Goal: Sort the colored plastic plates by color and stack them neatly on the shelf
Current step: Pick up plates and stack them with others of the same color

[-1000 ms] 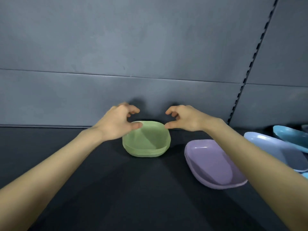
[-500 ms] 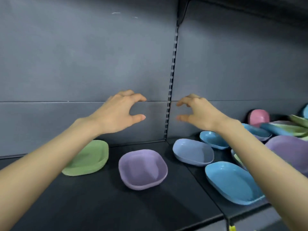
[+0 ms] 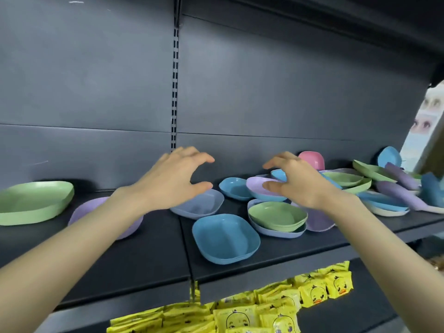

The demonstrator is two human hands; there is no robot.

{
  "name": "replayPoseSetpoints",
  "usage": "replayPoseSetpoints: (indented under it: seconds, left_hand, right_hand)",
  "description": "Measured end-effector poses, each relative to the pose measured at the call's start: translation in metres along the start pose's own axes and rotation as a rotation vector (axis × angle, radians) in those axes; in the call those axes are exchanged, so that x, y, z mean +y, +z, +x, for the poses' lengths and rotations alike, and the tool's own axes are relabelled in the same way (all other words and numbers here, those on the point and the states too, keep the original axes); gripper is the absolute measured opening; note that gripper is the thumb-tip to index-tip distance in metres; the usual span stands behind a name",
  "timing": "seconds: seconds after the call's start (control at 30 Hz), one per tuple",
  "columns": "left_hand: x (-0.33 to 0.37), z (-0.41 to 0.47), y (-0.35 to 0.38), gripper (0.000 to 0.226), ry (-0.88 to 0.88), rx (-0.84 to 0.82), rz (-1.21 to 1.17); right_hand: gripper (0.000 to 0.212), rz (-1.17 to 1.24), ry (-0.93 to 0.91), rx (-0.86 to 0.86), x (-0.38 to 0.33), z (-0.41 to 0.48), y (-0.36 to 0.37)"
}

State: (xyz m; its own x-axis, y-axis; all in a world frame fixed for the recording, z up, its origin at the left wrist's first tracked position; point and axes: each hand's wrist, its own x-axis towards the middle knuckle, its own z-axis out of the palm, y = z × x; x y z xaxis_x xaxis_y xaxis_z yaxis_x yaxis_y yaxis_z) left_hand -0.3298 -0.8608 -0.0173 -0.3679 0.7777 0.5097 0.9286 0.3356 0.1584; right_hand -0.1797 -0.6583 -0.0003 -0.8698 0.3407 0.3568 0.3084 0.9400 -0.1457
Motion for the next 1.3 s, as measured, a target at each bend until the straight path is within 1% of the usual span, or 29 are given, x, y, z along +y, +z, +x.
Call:
replayPoseSetpoints:
  seconds: [0.17,0.37,0.53,0.6,0.73,0.9,1.0,1.1,1.17,1.23,1.3]
  left_hand:
    - [0.028,0.046,0.024,0.05,0.036,-0.021,-0.009]
    - [0.033,0.104,0.073,0.051,0.053,-0.084,-0.007]
    - [0.024,0.155,0.113,0.05,0.018,-0.179,-0.02]
    - [0.021,0.171,0.129,0.05,-0.012,-0.207,-0.024]
    - [0.015,0.194,0.156,0.055,-0.095,-0.311,0.01]
    - [0.009,0.209,0.178,0.06,-0.244,-0.372,-0.006]
    - [0.011,0.212,0.191,0.054,-0.361,-0.386,-0.055]
    - [0.017,0.215,0.201,0.046,-0.454,-0.379,-0.049]
    - [0.021,0.216,0.205,0.041,-0.515,-0.36,-0.075]
    - [0.023,0.216,0.207,0.035,-0.593,-0.336,-0.149]
    - [0.023,0.215,0.205,0.026,-0.65,-0.28,-0.211]
  right_hand:
    - [0.042,0.008,0.013,0.039,0.053,0.007,-0.008]
    - [0.042,-0.012,0.018,0.023,0.114,0.04,0.006]
    - [0.037,-0.014,0.014,-0.078,0.153,0.082,0.026]
    - [0.038,-0.019,-0.012,-0.087,0.167,0.099,0.034]
    - [0.042,-0.015,-0.033,-0.185,0.188,0.126,0.046]
    - [0.045,0.003,-0.152,-0.274,0.209,0.158,0.056]
    - [0.047,0.036,-0.238,-0.332,0.215,0.173,0.062]
    - [0.045,0.057,-0.321,-0.377,0.22,0.185,0.07]
    - [0.045,0.08,-0.366,-0.408,0.221,0.19,0.074]
    - [0.047,0.104,-0.395,-0.437,0.221,0.193,0.078]
    - [0.047,0.123,-0.412,-0.451,0.222,0.194,0.08]
